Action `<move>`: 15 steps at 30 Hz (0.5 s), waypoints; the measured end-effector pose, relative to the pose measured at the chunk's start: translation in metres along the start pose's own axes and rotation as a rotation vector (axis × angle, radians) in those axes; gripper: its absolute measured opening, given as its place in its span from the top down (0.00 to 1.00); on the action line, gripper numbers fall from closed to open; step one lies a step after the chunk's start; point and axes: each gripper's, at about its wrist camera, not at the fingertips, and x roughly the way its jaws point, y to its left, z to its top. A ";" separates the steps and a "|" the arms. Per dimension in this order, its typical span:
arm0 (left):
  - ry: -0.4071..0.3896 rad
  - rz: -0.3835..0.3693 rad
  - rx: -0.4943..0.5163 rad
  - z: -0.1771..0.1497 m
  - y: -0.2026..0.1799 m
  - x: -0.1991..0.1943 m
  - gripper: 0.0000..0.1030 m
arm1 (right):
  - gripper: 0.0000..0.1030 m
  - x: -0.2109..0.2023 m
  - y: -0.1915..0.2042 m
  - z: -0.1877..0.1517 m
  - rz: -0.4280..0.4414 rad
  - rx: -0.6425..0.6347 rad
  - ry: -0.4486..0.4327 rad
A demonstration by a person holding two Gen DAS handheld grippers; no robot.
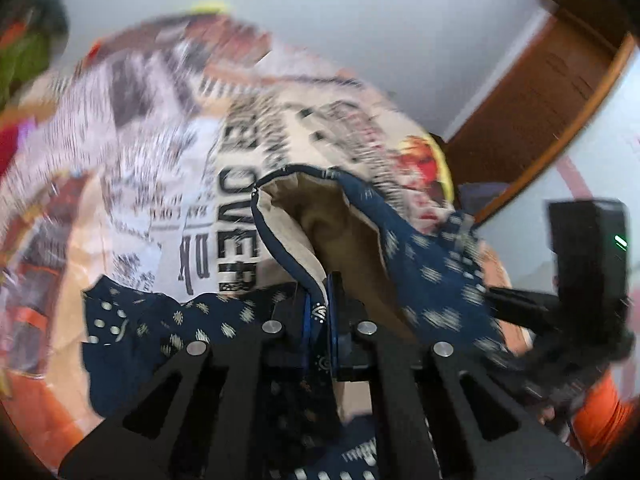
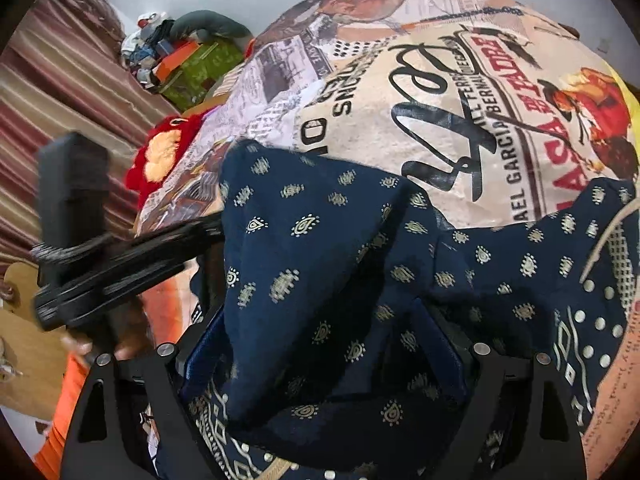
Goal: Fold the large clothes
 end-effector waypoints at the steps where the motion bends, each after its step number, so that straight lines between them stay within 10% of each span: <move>1: -0.011 -0.004 0.040 -0.005 -0.013 -0.015 0.94 | 0.26 -0.006 0.002 -0.003 0.009 -0.011 -0.014; 8: -0.008 0.008 0.158 -0.044 -0.057 -0.064 0.94 | 0.74 -0.039 0.010 -0.030 0.095 -0.028 -0.037; 15: 0.047 0.046 0.235 -0.110 -0.077 -0.076 0.94 | 0.80 -0.069 0.026 -0.080 0.089 -0.114 -0.043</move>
